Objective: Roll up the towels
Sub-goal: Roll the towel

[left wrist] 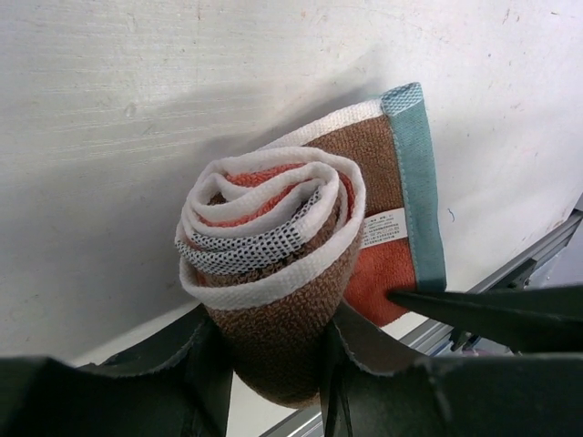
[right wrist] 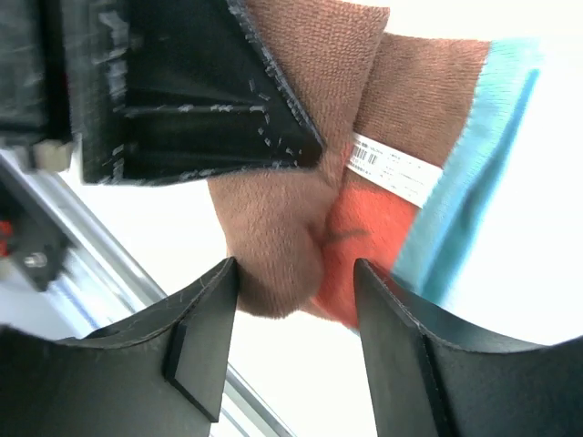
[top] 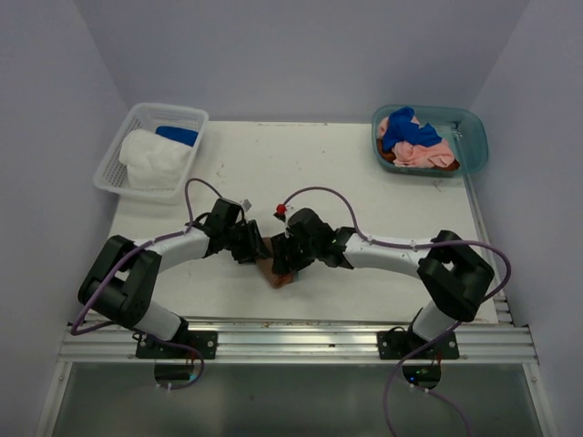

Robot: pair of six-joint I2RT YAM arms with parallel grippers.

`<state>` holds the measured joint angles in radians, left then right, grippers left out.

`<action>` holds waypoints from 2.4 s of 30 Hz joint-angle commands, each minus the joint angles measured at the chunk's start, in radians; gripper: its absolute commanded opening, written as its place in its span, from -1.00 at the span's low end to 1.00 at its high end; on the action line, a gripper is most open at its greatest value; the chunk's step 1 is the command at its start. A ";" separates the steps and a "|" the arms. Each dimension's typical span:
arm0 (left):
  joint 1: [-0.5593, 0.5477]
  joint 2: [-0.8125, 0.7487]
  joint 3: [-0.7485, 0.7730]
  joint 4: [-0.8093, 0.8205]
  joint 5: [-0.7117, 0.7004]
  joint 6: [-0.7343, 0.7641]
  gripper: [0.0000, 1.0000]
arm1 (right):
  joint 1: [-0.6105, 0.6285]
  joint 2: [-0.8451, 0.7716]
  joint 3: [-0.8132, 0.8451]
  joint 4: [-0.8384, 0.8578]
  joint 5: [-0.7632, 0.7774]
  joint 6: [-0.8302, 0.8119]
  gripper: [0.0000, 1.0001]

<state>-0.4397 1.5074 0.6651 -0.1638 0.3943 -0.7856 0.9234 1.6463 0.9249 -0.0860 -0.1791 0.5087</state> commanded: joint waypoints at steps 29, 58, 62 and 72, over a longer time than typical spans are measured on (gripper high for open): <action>0.001 -0.010 0.004 -0.017 -0.018 -0.001 -0.30 | 0.330 0.207 0.310 -0.293 0.621 -0.271 0.16; 0.001 -0.019 0.011 -0.023 -0.015 0.002 -0.28 | 0.413 0.135 0.399 -0.333 0.779 -0.251 0.22; 0.001 -0.022 0.014 -0.028 -0.015 0.003 -0.28 | 0.413 0.153 0.390 -0.321 0.728 -0.240 0.25; 0.001 -0.036 0.008 -0.033 -0.018 0.003 -0.28 | 0.411 0.266 0.382 -0.319 0.724 -0.214 0.30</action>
<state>-0.4397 1.4971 0.6617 -0.1757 0.3920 -0.7925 1.3304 1.8755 1.2892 -0.4053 0.5465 0.2676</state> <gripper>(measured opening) 0.367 0.649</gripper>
